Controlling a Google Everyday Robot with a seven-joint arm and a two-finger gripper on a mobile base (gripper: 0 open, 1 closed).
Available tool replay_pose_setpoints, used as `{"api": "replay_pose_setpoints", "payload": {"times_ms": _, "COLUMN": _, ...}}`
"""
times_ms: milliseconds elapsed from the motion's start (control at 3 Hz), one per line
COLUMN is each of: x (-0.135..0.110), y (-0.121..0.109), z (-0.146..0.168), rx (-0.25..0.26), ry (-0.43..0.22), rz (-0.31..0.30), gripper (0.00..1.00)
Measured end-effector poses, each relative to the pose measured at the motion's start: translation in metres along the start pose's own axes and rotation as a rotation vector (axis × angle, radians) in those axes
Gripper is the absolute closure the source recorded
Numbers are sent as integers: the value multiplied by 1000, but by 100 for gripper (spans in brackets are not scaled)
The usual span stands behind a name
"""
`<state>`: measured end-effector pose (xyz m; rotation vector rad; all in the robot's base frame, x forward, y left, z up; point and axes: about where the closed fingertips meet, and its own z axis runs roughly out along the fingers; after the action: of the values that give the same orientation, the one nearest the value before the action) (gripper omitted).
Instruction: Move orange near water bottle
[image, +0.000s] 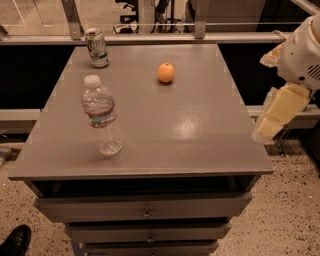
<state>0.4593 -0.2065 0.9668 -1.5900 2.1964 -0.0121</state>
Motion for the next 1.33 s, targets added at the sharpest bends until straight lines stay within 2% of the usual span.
{"api": "replay_pose_setpoints", "payload": {"times_ms": 333, "x": -22, "y": -36, "z": 35, "rx": 8, "ry": -157, "rz": 74, "gripper": 0}}
{"api": "replay_pose_setpoints", "payload": {"times_ms": 667, "x": -72, "y": -109, "z": 94, "rx": 40, "ry": -398, "rz": 155, "gripper": 0}}
{"api": "replay_pose_setpoints", "payload": {"times_ms": 1000, "x": -95, "y": -135, "z": 116, "rx": 54, "ry": -488, "rz": 177, "gripper": 0}}
{"api": "replay_pose_setpoints", "payload": {"times_ms": 1333, "x": -125, "y": -159, "z": 149, "rx": 46, "ry": -565, "rz": 225, "gripper": 0}}
